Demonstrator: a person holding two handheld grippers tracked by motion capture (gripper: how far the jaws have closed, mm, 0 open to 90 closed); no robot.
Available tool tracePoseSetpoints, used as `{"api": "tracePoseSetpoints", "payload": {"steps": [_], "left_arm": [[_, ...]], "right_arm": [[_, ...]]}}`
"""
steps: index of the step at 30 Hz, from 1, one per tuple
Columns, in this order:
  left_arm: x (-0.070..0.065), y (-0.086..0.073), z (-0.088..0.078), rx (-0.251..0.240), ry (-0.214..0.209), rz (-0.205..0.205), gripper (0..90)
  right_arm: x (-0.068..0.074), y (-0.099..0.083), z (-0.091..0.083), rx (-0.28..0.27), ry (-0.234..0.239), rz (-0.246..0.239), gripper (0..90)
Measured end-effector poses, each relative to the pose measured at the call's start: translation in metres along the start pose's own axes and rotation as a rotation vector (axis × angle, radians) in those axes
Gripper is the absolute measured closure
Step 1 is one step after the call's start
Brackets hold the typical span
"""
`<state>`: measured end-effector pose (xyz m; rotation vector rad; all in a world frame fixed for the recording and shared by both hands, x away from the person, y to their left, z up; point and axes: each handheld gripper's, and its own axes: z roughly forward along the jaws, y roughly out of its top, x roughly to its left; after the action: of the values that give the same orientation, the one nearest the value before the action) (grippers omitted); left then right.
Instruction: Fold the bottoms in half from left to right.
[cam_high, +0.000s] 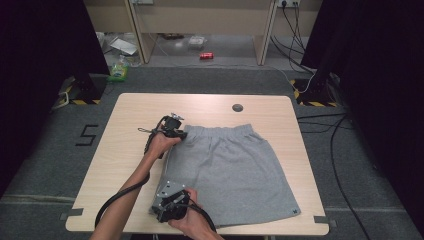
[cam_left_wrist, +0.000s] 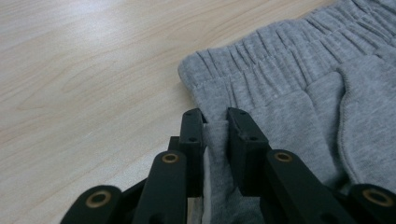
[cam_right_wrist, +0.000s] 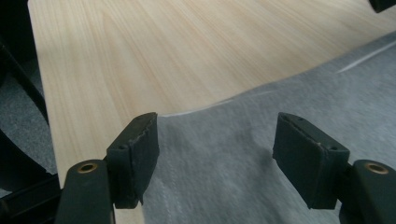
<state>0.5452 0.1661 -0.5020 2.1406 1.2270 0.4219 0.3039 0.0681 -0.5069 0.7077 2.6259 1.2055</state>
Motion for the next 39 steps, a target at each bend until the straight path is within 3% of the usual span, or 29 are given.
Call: {"api": "tracePoseSetpoints", "payload": {"steps": [5, 12, 17, 19, 21, 26, 29, 34, 39], "left_arm": [[0.0, 0.0, 0.0, -0.001, 0.002, 0.001, 76.2], [0.0, 0.0, 0.0, -0.001, 0.001, 0.0, 76.2], [0.0, -0.001, 0.0, -0.003, 0.002, 0.0, 76.2], [0.0, -0.001, 0.0, -0.003, 0.002, 0.0, 76.2], [0.0, -0.001, 0.0, -0.003, 0.002, -0.001, 76.2], [0.0, -0.001, 0.0, -0.003, 0.003, -0.002, 76.2], [0.0, -0.001, 0.0, -0.003, 0.004, -0.002, 76.2], [-0.001, -0.001, 0.0, -0.01, 0.007, -0.006, 76.4], [0.0, -0.002, 0.0, -0.015, -0.003, 0.003, 78.3]], "right_arm": [[0.007, -0.002, 0.005, 0.017, 0.027, 0.003, 31.9], [0.01, -0.007, 0.01, 0.034, 0.021, -0.003, 32.5], [0.017, -0.01, 0.011, 0.025, 0.009, -0.07, 32.6], [0.02, -0.01, 0.01, 0.026, 0.01, -0.076, 37.4], [0.02, -0.01, 0.008, 0.029, 0.01, -0.069, 49.9], [0.008, -0.012, 0.006, 0.002, 0.007, -0.049, 73.2], [0.006, -0.013, 0.005, 0.0, 0.007, -0.035, 77.1], [0.006, -0.013, 0.004, -0.002, 0.0, -0.056, 82.4], [0.003, -0.013, 0.003, -0.004, 0.024, -0.012, 84.7]]}}
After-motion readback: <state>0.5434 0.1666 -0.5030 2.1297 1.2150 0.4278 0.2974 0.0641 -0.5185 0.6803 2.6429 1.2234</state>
